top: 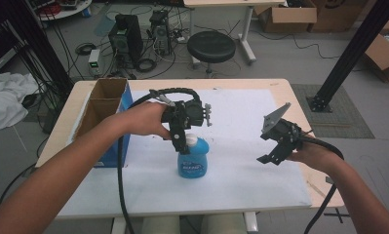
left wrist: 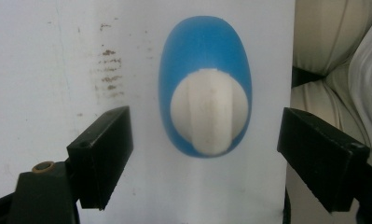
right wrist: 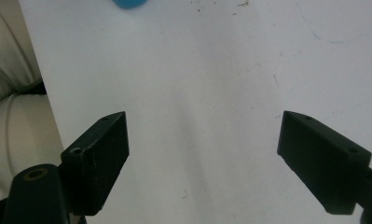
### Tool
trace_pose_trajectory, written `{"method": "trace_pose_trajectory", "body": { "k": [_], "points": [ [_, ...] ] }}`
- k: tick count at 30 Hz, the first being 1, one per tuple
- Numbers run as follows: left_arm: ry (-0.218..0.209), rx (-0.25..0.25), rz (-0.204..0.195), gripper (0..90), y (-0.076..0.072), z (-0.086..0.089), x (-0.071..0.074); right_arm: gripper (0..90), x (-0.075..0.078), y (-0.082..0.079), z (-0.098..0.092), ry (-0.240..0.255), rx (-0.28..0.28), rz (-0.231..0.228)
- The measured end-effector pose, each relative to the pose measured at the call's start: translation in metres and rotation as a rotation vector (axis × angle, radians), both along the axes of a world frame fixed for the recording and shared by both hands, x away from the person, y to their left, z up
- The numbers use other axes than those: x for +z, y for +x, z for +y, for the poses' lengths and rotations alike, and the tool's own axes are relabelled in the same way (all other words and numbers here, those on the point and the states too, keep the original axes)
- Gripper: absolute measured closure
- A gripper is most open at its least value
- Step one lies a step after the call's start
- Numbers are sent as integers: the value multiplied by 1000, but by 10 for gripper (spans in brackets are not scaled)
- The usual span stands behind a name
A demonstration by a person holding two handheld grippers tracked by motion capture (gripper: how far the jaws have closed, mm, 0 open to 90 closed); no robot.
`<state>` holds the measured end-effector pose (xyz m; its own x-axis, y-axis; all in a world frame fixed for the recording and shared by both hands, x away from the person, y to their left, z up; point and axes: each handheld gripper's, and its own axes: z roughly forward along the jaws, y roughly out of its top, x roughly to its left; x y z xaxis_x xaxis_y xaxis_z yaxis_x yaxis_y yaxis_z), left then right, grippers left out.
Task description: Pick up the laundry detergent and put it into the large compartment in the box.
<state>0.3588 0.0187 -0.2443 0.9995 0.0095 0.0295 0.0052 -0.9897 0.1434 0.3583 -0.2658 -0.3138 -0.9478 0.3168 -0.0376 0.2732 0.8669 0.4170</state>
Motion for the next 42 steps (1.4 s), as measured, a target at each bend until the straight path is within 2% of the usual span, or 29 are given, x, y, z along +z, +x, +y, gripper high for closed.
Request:
{"method": "trace_pose_trajectory", "body": {
  "k": [11, 19, 23, 36, 42],
  "points": [
    [13, -13, 17, 190, 1, -14, -14, 162, 0, 0, -1, 4, -4, 0],
    [44, -12, 16, 191, 4, -18, -29, 162, -2, 0, -2, 8, -4, 1],
    [43, -8, 21, 191, 5, -18, -32, 162, -2, 0, -1, 8, -1, 1],
    [79, -18, 10, 198, 4, -23, -42, 162, -2, 1, -2, 14, -3, -3],
    [78, -20, 7, 213, 5, -23, -43, 165, -2, 1, -3, 16, -2, -5]
  ]
}}
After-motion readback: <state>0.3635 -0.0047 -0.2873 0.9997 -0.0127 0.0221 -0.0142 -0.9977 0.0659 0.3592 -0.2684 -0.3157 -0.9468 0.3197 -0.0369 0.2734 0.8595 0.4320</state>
